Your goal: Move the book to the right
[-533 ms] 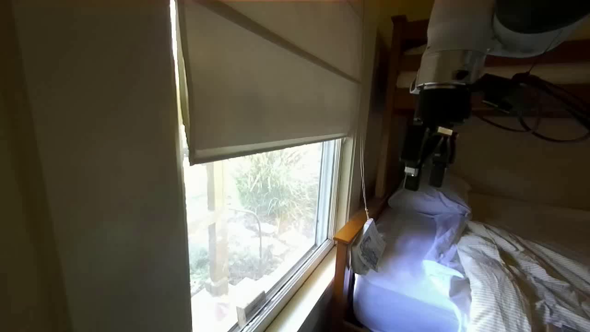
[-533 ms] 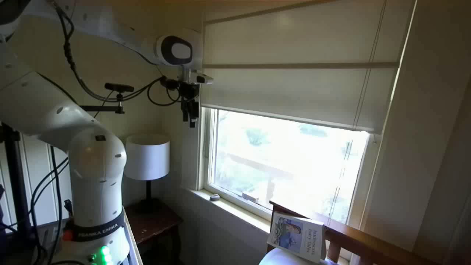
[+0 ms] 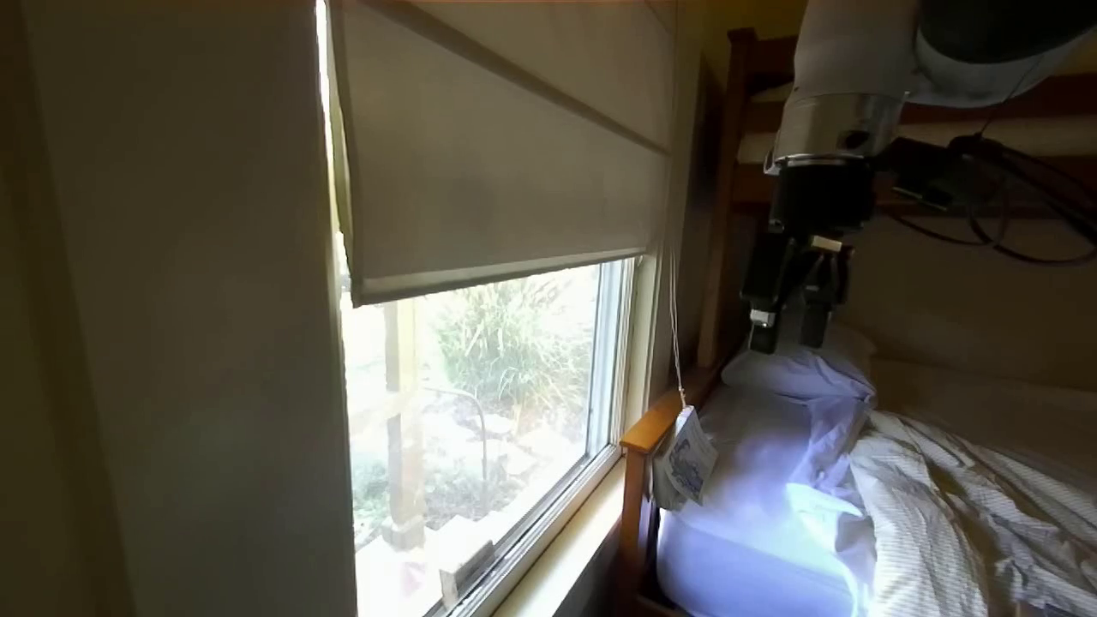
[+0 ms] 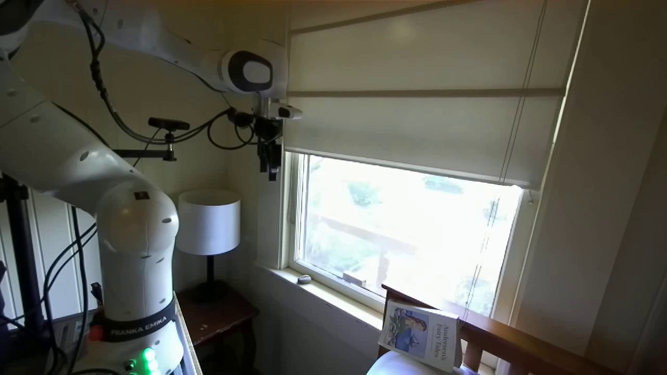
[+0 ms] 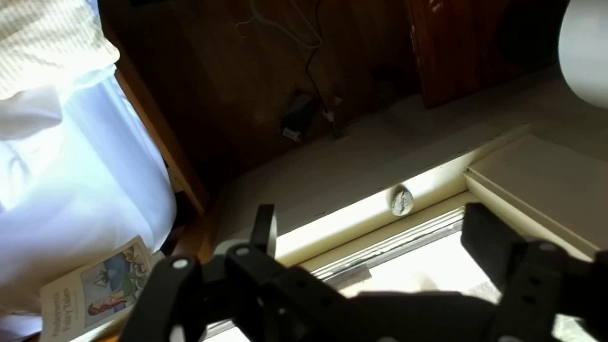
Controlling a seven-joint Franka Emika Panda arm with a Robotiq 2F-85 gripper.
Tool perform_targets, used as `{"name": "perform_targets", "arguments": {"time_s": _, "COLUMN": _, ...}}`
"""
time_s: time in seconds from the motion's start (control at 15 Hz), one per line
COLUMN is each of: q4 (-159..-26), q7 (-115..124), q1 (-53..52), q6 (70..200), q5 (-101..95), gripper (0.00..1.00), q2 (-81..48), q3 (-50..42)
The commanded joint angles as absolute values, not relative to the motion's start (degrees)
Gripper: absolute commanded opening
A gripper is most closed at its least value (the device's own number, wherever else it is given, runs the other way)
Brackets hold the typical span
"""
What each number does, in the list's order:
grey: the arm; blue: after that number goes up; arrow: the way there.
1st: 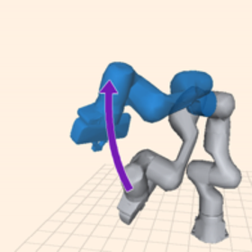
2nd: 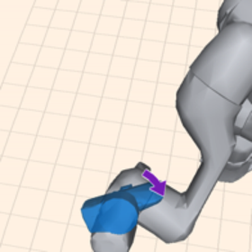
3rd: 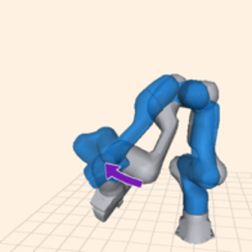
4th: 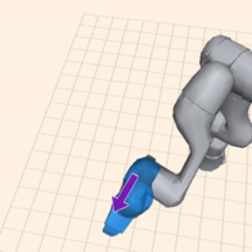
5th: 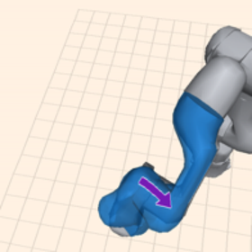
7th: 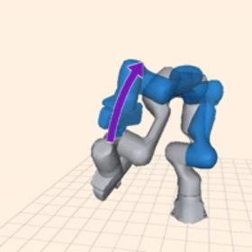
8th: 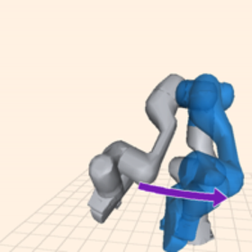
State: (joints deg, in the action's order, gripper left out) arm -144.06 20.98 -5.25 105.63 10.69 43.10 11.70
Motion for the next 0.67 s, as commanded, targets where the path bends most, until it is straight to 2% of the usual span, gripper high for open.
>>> {"name": "perform_targets", "arguments": {"time_s": 0.0, "q4": -143.10, "q7": 27.63, "q1": -0.60, "q6": 107.59, "q5": 10.83, "gripper": 1.00, "q2": 41.57, "q3": 11.64}}
{"name": "perform_targets", "arguments": {"time_s": 0.6, "q4": -142.84, "q7": 34.65, "q1": 15.05, "q6": 115.06, "q5": 6.77, "gripper": 1.00, "q2": 38.96, "q3": 3.82}}
